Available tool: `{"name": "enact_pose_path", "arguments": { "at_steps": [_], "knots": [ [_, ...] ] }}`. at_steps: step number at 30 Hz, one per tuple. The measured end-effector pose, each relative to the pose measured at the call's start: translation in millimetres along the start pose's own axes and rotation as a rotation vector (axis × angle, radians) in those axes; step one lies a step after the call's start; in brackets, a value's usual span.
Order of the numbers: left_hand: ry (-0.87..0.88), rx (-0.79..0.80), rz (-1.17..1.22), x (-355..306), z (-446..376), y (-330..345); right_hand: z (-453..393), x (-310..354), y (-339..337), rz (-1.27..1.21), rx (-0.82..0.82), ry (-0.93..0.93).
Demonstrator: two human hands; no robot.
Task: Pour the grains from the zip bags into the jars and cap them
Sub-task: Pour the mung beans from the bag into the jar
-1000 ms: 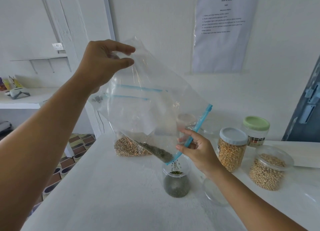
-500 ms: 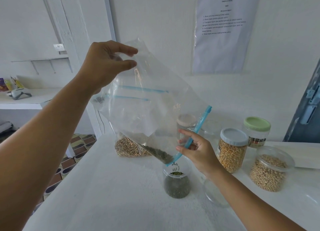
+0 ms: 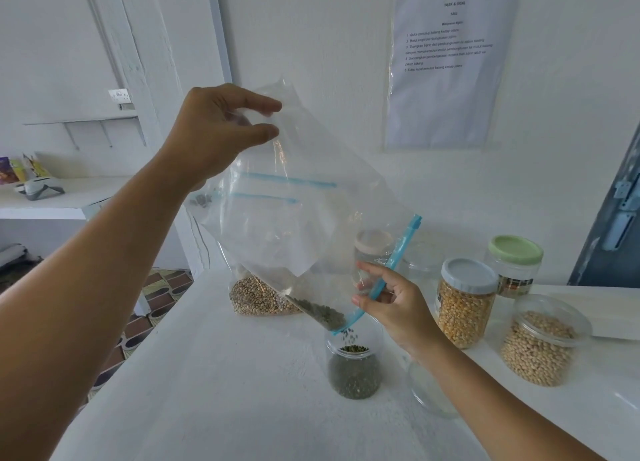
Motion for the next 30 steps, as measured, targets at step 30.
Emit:
{"name": "enact_pose_path", "arguments": {
  "at_steps": [30],
  "knots": [
    [0.025,0.012,0.005,-11,-11,7,3,3,0,0.026,0.008,-0.034]
  ]
}}
Point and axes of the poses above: each hand's wrist, its own z-axis away from the middle knuckle, its own y-axis out of the palm, x = y × z, the point moved 7 cm from there along -z, towards the middle knuckle, and after that the axes turned 5 degrees about -y, right-handed, at the moved point
